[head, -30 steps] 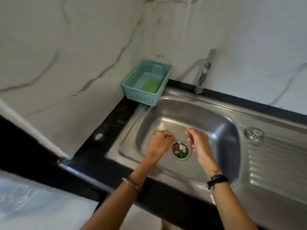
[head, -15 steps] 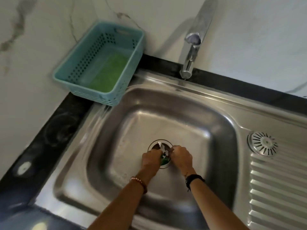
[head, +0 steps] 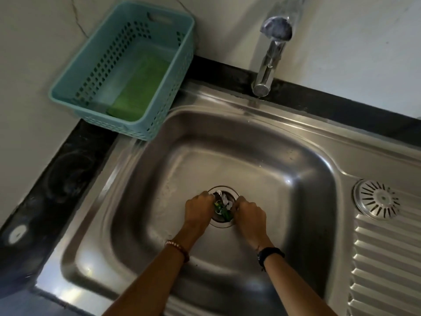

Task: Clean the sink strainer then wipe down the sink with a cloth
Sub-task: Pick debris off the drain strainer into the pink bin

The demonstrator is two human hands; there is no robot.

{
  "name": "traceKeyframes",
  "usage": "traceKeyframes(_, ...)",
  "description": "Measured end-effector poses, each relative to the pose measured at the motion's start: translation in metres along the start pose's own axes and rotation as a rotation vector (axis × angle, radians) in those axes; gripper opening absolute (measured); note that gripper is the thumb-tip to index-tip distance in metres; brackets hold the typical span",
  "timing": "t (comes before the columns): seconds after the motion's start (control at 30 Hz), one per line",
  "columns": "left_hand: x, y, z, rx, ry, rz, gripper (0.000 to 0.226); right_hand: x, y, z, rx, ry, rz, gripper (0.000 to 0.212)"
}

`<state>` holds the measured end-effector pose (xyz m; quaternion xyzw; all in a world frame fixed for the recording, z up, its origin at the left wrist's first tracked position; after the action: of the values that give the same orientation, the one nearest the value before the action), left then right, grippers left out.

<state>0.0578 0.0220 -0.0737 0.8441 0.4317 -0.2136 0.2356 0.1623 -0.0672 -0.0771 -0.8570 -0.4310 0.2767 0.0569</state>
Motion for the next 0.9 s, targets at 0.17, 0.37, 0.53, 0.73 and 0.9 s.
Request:
traceKeyframes(0.17,-0.005,-0.010,-0.004,-0.164,0.050,-0.095,0.019,0.012,-0.019,-0.006,0.038,0.058,-0.146,0.028)
traceKeyframes(0.37,-0.010,-0.020,-0.008,-0.345,0.021,-0.225,0.021,0.027,-0.031,0.011,-0.088,-0.030,-0.099,0.019)
traceKeyframes(0.53,-0.038,-0.024,-0.046,-0.580,0.078,-0.221,0.021,-0.002,-0.033,-0.031,0.574,0.093,0.105,0.015)
traceKeyframes(0.73,-0.139,-0.050,-0.108,-1.003,0.364,-0.160,0.015,-0.071,-0.124,-0.085,1.053,0.092,0.060,0.019)
traceKeyframes(0.9,-0.273,-0.118,-0.115,-1.155,0.635,-0.156,0.014,-0.168,-0.228,-0.079,1.214,-0.147,-0.210,0.026)
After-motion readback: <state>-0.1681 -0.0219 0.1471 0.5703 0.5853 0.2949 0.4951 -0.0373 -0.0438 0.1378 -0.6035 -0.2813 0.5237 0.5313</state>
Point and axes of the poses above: each hand's wrist, its own x-axis towards the middle knuckle, its own z-axis out of the palm, y = z × x, the point moved 5 cm from there along x, towards the middle knuckle, and after that the axes turned 8 degrees about -y, right-handed, at the moved point
